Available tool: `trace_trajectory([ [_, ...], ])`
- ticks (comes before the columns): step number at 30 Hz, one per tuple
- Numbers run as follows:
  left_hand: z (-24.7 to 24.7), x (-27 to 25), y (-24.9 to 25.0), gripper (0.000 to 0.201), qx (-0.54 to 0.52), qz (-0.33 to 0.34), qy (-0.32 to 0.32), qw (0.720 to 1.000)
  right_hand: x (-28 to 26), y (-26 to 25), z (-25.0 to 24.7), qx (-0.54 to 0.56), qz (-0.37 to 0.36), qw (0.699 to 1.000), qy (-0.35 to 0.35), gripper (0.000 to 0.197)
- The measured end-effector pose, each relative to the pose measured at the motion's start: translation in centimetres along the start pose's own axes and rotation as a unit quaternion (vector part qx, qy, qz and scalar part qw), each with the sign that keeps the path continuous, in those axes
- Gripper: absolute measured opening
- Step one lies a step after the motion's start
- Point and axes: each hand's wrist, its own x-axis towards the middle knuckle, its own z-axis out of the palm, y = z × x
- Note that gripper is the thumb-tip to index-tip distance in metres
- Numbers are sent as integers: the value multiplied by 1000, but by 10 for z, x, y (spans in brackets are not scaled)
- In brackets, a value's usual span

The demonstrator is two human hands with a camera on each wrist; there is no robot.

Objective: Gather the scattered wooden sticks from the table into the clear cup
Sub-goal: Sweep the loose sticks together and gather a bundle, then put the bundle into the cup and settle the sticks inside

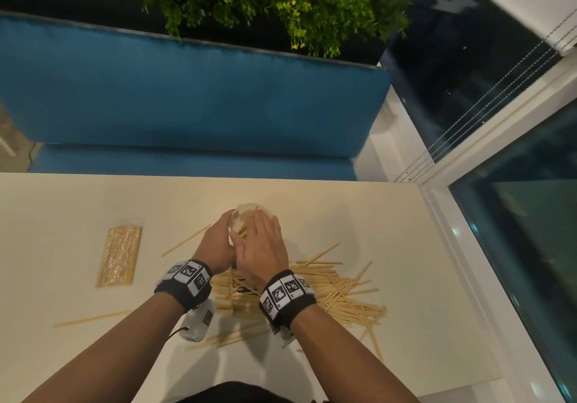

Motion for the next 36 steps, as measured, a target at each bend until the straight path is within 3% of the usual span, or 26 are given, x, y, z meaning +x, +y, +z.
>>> trace_trajectory([
  [3, 0, -1, 2, 65, 2, 3, -2, 1000, -5, -3, -5, 24, 7, 999, 48, 67],
  [5, -1, -1, 3, 68, -4, -2, -6, 1000, -13, -4, -4, 59, 5, 996, 69, 69],
  [9, -1, -3, 8, 67, -12, -12, -13, 1000, -25, -1, 8, 97, 18, 995, -25, 84],
  [11, -2, -3, 8, 69, -16, -21, -14, 1000, -24, 1, 10, 124, 21, 991, -35, 80],
  [13, -2, -5, 7, 72, -9, -20, -13, 1000, -23, 2, 3, 175, 26, 984, -4, 67],
  [16, 3, -15, 2, 77, -11, -21, 4, 1000, -36, 15, -16, 202, 36, 972, 110, 52],
  [19, 18, -32, -23, 63, 58, -56, 34, 996, -66, 57, -21, 205, 112, 957, 172, 36],
  [21, 32, -48, -42, 41, 91, -63, 35, 993, -95, 97, -14, 208, 211, 942, 158, 31],
  [24, 53, -77, -57, 14, 96, -43, -15, 994, -147, 158, -3, 174, 359, 912, 96, 31],
  [27, 76, -102, -61, 14, 127, -8, -99, 987, -191, 200, 5, 122, 462, 878, 20, 36],
  [29, 95, -114, -55, 10, 162, 11, -151, 975, -210, 217, 13, 117, 473, 873, -4, 42],
  [32, 131, -126, -40, 20, 208, 62, -173, 961, -224, 228, 24, 154, 436, 886, -25, 48],
  [36, 184, -129, -17, 32, 249, 112, -187, 944, -226, 233, 30, 188, 427, 884, -21, 35],
])
